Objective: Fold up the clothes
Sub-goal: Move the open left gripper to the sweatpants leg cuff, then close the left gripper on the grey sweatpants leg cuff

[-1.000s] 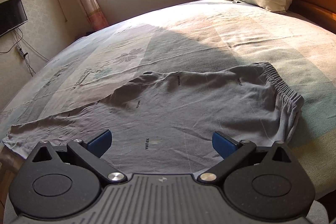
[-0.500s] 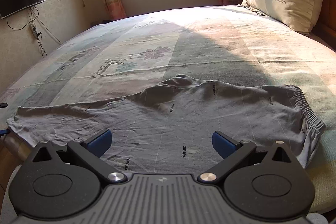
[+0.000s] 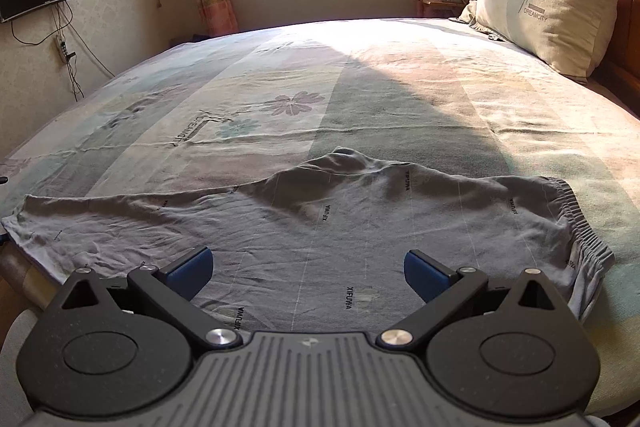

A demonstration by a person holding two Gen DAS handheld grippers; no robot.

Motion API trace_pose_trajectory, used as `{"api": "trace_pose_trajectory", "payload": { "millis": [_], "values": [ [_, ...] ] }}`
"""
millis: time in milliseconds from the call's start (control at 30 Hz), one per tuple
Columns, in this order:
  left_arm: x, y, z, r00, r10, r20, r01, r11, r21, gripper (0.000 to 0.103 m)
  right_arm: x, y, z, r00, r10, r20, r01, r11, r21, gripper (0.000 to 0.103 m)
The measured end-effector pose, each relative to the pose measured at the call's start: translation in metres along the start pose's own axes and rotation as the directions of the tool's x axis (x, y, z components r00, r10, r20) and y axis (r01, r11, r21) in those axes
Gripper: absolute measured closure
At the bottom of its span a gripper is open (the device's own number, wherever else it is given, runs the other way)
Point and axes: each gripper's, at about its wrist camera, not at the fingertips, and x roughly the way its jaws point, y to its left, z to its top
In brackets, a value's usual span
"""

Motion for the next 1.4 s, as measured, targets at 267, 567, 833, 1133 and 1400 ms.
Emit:
{"api": "trace_pose_trajectory", "payload": {
  "millis": [267,567,833,1133,1400],
  "values": [
    [0.004,-0.004,0.004,1.000,-0.014,0.027,0.012,0.997,0.080,0.001,-0.001,0.009,0.001,1.000,0.010,0.000,-0.010,0.999,-0.038,0.000],
    [0.008,0.001,0.014,0.995,-0.098,0.003,0.097,0.991,0.091,0.001,-0.001,0.013,0.000,1.000,-0.004,-0.002,0.004,0.997,-0.076,0.000],
    [0.014,0.002,0.023,0.994,-0.106,0.028,0.103,0.990,0.098,0.001,0.000,0.018,0.001,1.000,-0.004,-0.007,0.003,0.995,-0.099,0.000],
    [0.025,-0.016,0.028,0.998,0.027,0.062,-0.035,0.991,0.127,0.001,0.002,0.019,-0.001,1.000,-0.005,-0.014,0.004,0.995,-0.098,0.000],
    [0.014,-0.017,0.017,0.985,0.070,0.156,-0.100,0.975,0.199,0.038,0.001,0.014,-0.005,1.000,-0.017,-0.018,0.016,0.996,-0.085,0.000]
  ]
}}
